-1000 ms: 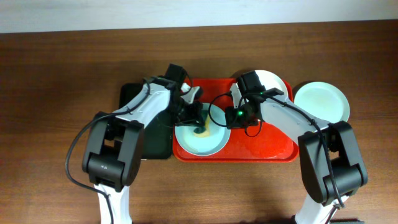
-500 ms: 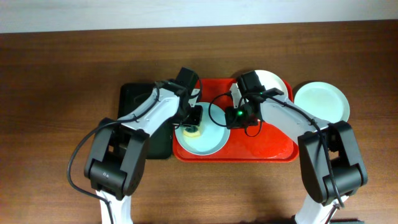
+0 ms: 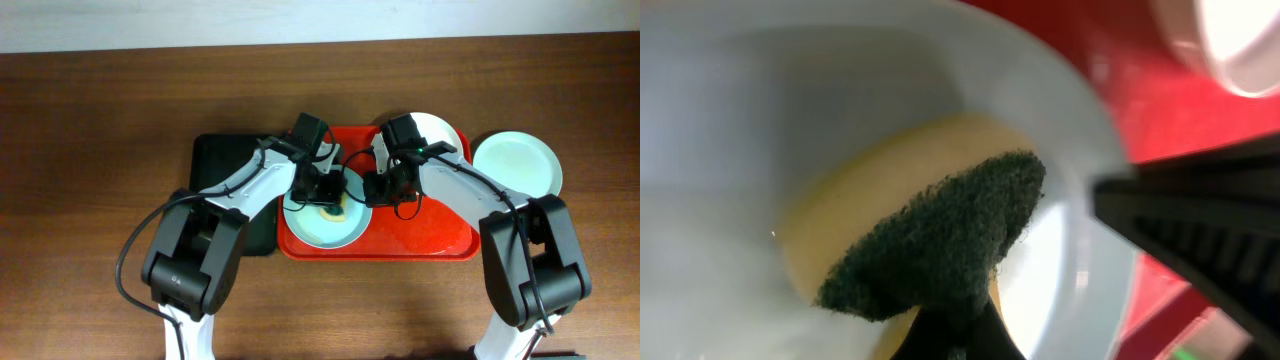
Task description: Clean dirty plates on tray and stack at the side
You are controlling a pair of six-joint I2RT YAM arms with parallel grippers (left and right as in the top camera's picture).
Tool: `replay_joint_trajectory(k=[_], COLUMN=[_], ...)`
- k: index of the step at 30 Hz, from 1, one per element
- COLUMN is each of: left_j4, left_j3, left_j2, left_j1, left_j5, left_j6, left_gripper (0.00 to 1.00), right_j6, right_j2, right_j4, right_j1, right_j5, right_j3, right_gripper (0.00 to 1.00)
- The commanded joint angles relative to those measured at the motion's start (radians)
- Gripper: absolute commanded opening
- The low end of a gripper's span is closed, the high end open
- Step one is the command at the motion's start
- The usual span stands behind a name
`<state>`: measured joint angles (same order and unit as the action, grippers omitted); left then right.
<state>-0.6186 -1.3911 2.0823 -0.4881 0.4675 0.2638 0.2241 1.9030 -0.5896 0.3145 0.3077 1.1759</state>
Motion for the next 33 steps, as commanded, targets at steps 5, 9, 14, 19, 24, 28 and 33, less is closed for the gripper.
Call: replay_joint_trajectory(k=[5,9,14,19,24,28,33], left_j4=[-0.049,-0.116,-0.188,-0.197,-0.109,-0.055,0.023], left_j3=[-0.026,-0.037,-0.037,-0.006,0.090,0.158,0.162], left_j2=[0.020,-0.024,-0.101,-0.099,-0.084,-0.063,-0.037], left_j1=[0.049,0.085,0.091,0.081,0.034,0.002,-0.036], left_j5=[0.120,0.034,-0.198,-0.322,-0.360,-0.328,-0.058], left_j6=[-0.030,-0.061,-0.060,-0.028,0.074,0.114,0.101], left_gripper=[0.00,0.00,0.00,0.00,0.00,0.00,0.00], right_j6=[-0.010,-0.010,-0.010,-0.010,-0.010,-0.010,-0.010], right_j2=[0.002,0.002,0.002,0.002,0.002,0.002,0.002], right_j4=[0.007,0.007,0.007,0.007,0.007,0.007,0.007], right_j1=[0.008,0.008,0.008,0.008,0.008,0.008,0.008], right_j5=[0.041,0.041,0.041,0.041,0.041,0.041,0.041], right_j3=[0.000,0.000,0.000,0.000,0.000,0.000,0.000], right_gripper=[0.04,0.04,0.04,0.04,0.04,0.04,0.04])
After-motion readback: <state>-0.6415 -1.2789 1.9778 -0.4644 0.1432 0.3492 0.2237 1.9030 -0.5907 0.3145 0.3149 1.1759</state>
